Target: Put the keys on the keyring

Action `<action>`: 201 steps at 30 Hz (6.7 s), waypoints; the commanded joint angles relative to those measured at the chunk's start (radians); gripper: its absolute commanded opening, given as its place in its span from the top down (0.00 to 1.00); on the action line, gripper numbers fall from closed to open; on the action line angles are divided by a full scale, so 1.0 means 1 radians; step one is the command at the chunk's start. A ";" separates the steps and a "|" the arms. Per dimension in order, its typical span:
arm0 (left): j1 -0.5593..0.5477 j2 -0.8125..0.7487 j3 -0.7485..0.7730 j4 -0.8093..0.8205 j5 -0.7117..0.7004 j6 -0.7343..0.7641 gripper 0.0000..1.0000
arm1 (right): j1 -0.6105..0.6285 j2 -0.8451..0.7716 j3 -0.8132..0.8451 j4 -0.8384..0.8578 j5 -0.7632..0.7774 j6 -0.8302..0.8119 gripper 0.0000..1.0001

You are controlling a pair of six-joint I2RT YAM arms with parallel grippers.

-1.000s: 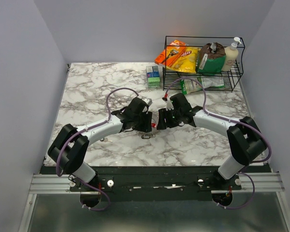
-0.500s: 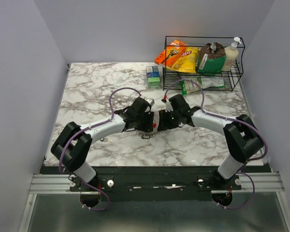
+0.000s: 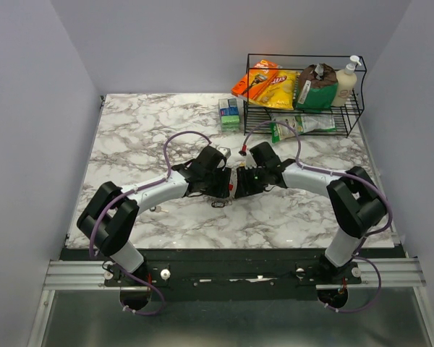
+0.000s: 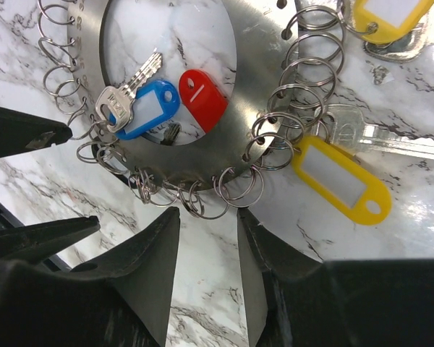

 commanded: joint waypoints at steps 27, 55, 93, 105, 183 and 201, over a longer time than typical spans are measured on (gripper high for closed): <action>-0.005 -0.044 -0.008 -0.044 -0.104 -0.016 0.31 | 0.074 0.094 0.063 0.037 -0.070 0.003 0.96; 0.031 -0.145 -0.072 -0.041 -0.171 -0.048 0.26 | 0.057 -0.159 0.035 0.046 0.031 0.020 0.90; 0.158 -0.156 -0.130 0.028 -0.050 -0.058 0.22 | -0.045 -0.082 0.066 0.024 -0.007 0.012 0.55; 0.109 0.080 0.149 0.000 -0.030 -0.016 0.31 | -0.075 -0.102 0.038 0.007 0.023 0.028 0.54; 0.261 -0.159 -0.176 0.124 0.238 -0.192 0.24 | -0.212 -0.079 0.006 -0.016 -0.095 -0.008 0.53; 0.273 -0.001 -0.184 0.187 0.276 -0.252 0.24 | -0.183 -0.010 -0.011 -0.008 -0.133 0.003 0.53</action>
